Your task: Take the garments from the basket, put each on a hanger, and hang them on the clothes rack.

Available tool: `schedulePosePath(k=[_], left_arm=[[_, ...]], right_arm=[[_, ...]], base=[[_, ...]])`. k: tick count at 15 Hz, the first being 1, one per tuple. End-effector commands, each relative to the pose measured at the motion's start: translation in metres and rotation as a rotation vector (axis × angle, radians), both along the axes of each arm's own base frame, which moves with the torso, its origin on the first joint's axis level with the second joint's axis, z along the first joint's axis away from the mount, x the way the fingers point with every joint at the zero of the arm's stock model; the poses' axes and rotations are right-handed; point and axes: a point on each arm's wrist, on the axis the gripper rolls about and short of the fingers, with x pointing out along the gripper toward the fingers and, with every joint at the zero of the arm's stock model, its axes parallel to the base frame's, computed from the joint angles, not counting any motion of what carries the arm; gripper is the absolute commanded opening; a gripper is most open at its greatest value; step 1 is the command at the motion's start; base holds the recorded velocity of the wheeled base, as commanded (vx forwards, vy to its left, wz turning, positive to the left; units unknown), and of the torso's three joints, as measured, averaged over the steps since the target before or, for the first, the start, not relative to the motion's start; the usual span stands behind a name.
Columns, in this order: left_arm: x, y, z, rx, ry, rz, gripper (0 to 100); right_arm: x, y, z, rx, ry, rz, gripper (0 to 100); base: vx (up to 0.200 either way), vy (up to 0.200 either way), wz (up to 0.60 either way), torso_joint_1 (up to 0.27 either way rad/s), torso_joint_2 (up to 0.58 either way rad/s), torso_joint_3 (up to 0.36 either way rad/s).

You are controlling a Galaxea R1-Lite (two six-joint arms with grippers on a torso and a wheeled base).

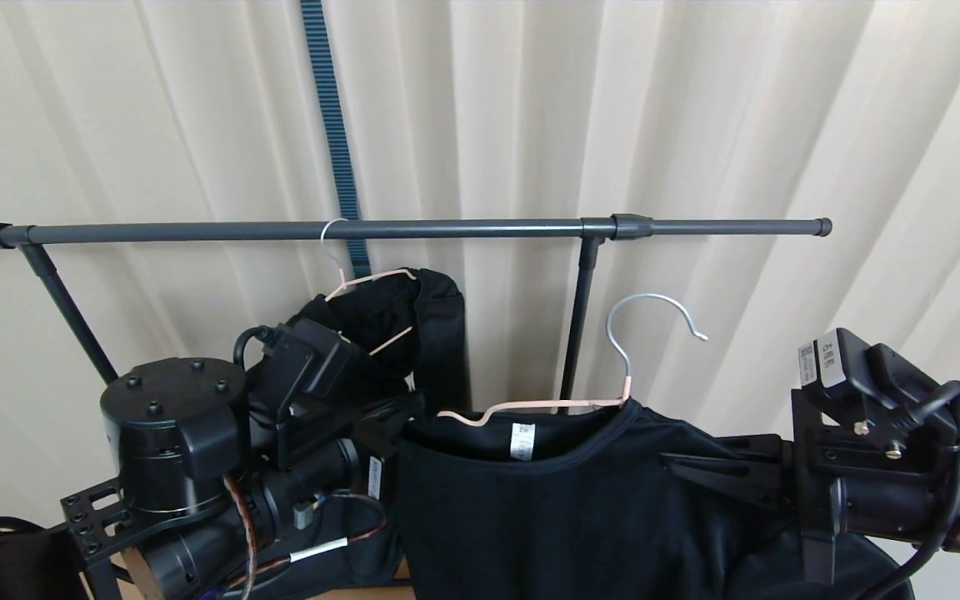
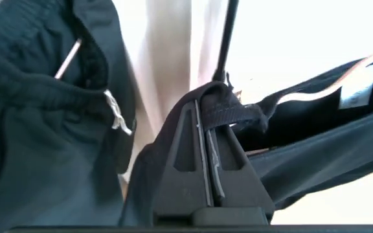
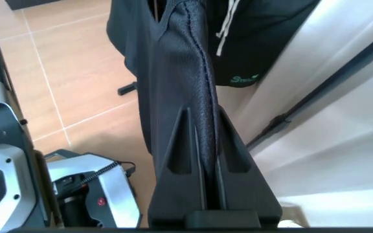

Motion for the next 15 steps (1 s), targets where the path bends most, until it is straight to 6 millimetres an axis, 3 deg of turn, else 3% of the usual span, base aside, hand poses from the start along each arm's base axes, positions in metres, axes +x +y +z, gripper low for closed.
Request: schedulePosePath(k=[1,9,15], left_arm=[[-0.003,-0.005,0.006,-0.007,-0.011,-0.023,0],[-0.015,-0.017,0.039,0.004,0.000,-0.083,0],[-0.009,-0.012,0.037,0.045,0.007,0.011,0]], right_arm=[[0.001,0.001,-0.001,0.010,0.004,-0.003,0],[0.000,0.006,-0.004,0.016,-0.008,-0.051,0],[-0.009,-0.001,0.011,0.059,-0.127,-0.115,0]], base=[[0.000,0.000,0.00,0.000,0.00,0.000],[0.000,0.000,0.00,0.000,0.00,0.000],[0.000,0.000,0.00,0.000,0.00,0.000]])
